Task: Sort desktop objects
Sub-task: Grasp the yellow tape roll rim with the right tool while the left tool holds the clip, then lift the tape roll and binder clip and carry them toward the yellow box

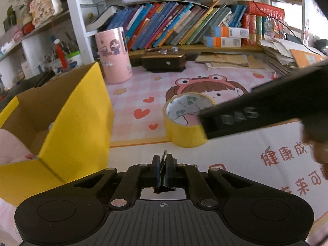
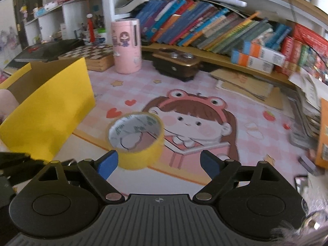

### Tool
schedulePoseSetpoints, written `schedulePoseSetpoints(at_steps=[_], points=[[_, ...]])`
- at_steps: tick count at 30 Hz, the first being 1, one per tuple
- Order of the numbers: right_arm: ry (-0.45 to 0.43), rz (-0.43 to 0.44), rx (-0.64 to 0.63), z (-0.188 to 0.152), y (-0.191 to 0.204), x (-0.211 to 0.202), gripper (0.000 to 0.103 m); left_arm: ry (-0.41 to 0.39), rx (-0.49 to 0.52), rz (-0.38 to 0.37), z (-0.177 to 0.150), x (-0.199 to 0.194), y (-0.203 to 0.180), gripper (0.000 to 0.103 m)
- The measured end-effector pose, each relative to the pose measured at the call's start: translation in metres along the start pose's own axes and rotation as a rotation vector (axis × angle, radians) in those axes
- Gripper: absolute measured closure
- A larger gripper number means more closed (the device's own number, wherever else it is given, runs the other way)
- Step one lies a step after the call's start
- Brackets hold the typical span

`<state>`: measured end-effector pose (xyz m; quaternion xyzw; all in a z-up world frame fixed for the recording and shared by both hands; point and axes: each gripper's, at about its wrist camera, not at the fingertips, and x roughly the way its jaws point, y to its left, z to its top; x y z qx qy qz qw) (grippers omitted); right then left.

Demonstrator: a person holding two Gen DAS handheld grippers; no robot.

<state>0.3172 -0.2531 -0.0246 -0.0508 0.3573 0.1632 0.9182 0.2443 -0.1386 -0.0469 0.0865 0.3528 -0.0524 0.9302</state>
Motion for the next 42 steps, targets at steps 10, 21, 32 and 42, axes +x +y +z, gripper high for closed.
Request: schedulePoseSetpoints(at_steps=[10, 21, 32, 42], points=[[0.032, 0.035, -0.096, 0.018, 0.02, 0.051, 0.002, 0.026, -0.049, 0.026, -0.008, -0.015, 0.01, 0.099], [0.117, 0.056, -0.106, 0.016, 0.018, 0.089, 0.012, 0.027, -0.073, 0.014, -0.009, -0.02, 0.01, 0.099], [0.072, 0.033, -0.018, 0.009, -0.004, 0.054, 0.015, -0.012, -0.07, -0.032, -0.003, -0.033, 0.011, 0.099], [0.019, -0.022, 0.06, -0.006, -0.012, -0.012, 0.015, -0.059, -0.091, -0.097, -0.006, -0.054, 0.018, 0.099]])
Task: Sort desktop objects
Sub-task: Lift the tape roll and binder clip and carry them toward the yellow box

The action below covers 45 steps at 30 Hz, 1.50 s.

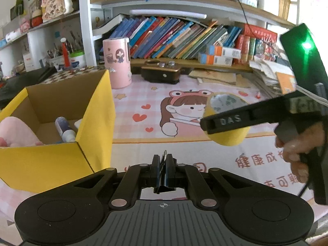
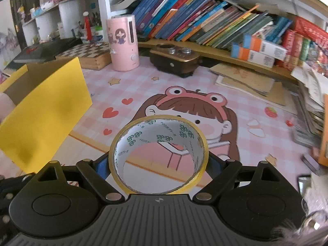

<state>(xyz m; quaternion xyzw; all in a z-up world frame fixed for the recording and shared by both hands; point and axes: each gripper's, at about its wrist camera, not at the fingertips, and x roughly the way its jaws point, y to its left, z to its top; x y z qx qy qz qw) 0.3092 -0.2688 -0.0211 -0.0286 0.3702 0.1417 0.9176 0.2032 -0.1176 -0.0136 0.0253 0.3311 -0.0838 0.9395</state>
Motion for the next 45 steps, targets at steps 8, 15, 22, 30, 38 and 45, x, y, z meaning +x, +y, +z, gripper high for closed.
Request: schedulePoseSetpoints(at_steps=[8, 15, 22, 30, 38, 45], points=[[-0.019, -0.022, 0.053, -0.019, 0.017, -0.045, 0.015, -0.04, -0.05, -0.042, -0.005, -0.032, 0.018, 0.099], [-0.02, -0.044, 0.081, -0.038, 0.04, -0.072, 0.015, -0.049, -0.092, -0.059, -0.02, -0.052, 0.038, 0.099], [0.003, -0.063, 0.074, -0.059, 0.068, -0.088, 0.015, -0.051, -0.109, -0.081, -0.038, -0.072, 0.054, 0.099], [0.015, -0.071, 0.073, -0.079, 0.108, -0.111, 0.015, -0.054, -0.114, -0.093, -0.059, -0.106, 0.078, 0.099], [0.018, -0.07, 0.075, -0.099, 0.149, -0.13, 0.015, -0.058, -0.114, -0.101, -0.079, -0.135, 0.103, 0.099], [0.017, -0.067, 0.085, -0.114, 0.178, -0.141, 0.015, -0.055, -0.107, -0.103, -0.096, -0.155, 0.122, 0.099]])
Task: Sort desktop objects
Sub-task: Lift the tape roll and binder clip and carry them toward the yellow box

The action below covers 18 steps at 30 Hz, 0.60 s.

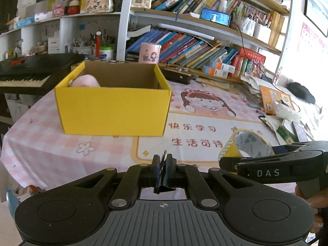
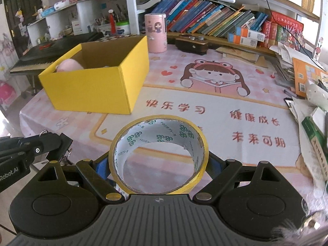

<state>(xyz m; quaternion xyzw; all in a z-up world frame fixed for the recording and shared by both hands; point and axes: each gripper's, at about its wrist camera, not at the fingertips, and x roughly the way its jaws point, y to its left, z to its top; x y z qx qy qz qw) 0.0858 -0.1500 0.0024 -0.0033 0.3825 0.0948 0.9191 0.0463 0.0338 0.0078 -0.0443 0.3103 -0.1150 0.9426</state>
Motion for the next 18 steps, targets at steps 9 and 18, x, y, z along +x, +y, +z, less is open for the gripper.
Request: schedulePoseSetpoints(at_steps=[9, 18], points=[[0.011, 0.016, 0.0, -0.019, 0.03, -0.008, 0.015, -0.001, -0.004, 0.01, -0.015, -0.021, 0.021, 0.099], [0.018, 0.045, -0.029, -0.023, 0.056, -0.01, 0.015, -0.01, -0.024, 0.031, -0.021, -0.034, 0.039, 0.099]])
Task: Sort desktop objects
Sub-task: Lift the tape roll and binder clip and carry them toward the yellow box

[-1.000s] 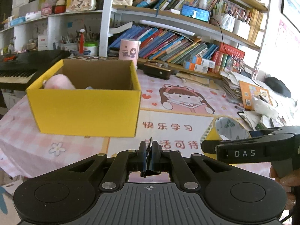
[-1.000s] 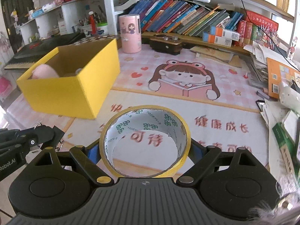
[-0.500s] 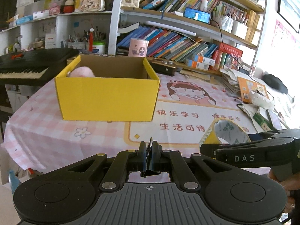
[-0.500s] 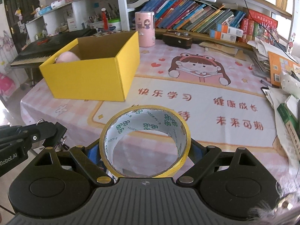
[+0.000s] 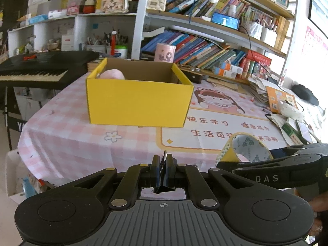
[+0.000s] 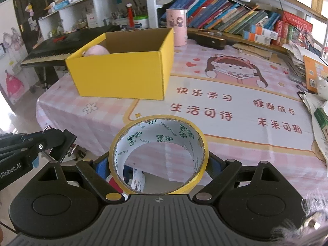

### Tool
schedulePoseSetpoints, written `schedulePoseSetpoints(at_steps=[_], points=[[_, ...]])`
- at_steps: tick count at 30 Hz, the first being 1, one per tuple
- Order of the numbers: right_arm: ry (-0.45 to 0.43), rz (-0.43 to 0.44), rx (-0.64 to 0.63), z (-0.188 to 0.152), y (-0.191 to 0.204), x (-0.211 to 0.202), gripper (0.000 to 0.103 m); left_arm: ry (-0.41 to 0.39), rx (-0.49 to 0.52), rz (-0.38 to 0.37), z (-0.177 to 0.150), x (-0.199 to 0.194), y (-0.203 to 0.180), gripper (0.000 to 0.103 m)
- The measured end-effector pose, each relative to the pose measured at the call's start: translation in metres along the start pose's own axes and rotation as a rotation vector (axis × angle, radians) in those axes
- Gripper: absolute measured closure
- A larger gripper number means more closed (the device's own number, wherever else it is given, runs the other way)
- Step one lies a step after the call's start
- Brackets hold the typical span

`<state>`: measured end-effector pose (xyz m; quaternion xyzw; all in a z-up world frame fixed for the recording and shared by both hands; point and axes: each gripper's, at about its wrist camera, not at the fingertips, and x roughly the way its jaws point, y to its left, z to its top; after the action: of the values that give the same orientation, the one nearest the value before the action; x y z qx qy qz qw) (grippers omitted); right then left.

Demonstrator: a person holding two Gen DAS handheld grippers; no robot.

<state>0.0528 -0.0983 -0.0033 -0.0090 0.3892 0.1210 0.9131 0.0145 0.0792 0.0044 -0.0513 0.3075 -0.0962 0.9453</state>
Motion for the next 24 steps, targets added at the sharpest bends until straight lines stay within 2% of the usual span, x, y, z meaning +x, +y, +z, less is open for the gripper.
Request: schedulePoseSetpoints(at_steps=[15, 24], points=[[0.005, 0.058, -0.079, 0.009, 0.037, 0.01, 0.015, -0.031, -0.054, 0.058, 0.001, -0.012, 0.032, 0.099], [-0.008, 0.069, -0.119, 0.021, 0.048, 0.015, 0.015, -0.038, -0.077, 0.067, 0.005, -0.005, 0.039, 0.099]])
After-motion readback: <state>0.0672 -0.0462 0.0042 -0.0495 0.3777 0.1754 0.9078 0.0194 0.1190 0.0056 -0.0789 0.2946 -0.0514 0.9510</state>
